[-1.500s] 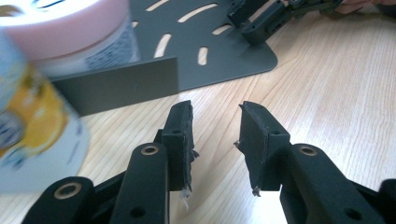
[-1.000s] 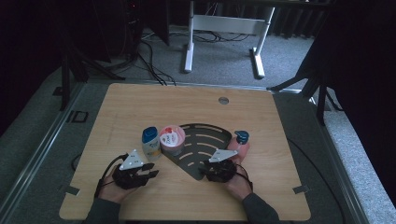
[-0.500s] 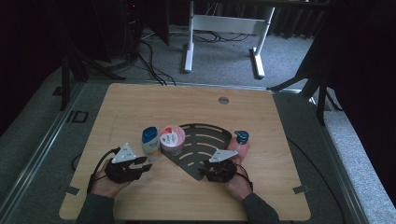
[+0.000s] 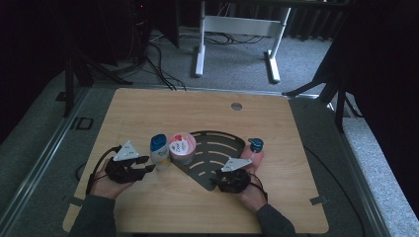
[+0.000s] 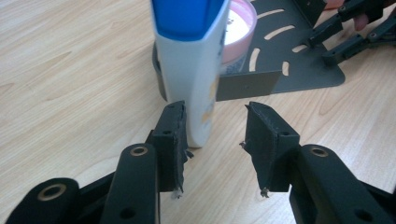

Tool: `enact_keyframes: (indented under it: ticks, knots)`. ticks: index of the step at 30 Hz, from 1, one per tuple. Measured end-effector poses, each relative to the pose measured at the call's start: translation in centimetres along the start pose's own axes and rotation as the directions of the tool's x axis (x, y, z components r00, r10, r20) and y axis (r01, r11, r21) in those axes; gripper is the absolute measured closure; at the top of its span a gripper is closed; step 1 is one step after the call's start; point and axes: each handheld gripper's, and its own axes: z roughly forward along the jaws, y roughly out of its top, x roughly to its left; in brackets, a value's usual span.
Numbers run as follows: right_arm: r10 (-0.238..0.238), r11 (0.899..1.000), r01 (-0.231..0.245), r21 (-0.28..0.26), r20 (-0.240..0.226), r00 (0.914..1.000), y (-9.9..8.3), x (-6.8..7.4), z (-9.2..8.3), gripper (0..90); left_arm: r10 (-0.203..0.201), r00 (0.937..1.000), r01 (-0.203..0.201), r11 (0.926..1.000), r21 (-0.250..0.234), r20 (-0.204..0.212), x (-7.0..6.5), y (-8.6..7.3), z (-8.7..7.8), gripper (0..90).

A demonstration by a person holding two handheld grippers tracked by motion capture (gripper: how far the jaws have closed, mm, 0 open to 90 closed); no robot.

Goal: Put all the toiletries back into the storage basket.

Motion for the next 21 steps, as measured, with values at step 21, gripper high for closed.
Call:
enact_keyframes:
  ticks: [21]
  knots:
    - [0.002, 1.0, -0.002, -0.003, -0.003, 1.0, 0.0, 0.0, 0.0, 57.8, 0.017, 0.9997, -0.016, 0.9989, 0.045, -0.017, 1.3, 2.1, 0.2, 50.3]
